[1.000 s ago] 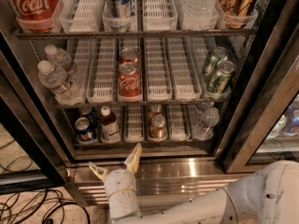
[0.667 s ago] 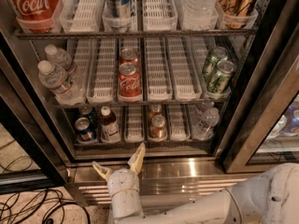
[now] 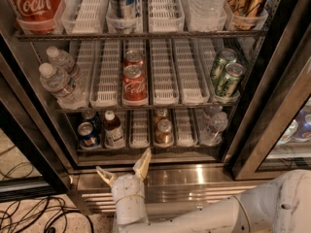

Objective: Pick blue plastic bottle from bottom shelf of fridge

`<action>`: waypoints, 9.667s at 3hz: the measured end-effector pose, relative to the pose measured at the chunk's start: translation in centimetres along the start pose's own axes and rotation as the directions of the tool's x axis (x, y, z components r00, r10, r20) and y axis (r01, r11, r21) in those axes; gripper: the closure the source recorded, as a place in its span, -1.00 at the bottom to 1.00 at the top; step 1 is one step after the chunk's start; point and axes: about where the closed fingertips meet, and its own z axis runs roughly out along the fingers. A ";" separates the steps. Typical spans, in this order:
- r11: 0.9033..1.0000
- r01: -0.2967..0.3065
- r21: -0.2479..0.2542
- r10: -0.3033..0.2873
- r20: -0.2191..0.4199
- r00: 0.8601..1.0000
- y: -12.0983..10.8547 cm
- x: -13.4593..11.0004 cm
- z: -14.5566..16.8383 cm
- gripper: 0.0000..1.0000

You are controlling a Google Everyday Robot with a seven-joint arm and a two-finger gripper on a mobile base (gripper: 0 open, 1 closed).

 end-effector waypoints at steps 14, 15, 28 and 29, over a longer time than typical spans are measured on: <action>0.983 -0.109 -0.146 0.105 -0.040 0.994 3.2 0.0 11.7 -0.34; 0.983 -0.110 -0.145 0.105 -0.040 0.994 3.1 0.0 11.8 -0.32; 0.999 -0.042 -0.013 0.044 0.218 0.975 1.0 -2.7 9.9 1.00; 0.998 -0.052 -0.020 0.055 0.227 0.972 0.9 -3.4 9.0 1.00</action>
Offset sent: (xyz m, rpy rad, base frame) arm 0.0162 0.0056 0.0060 0.0455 -0.0193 0.0100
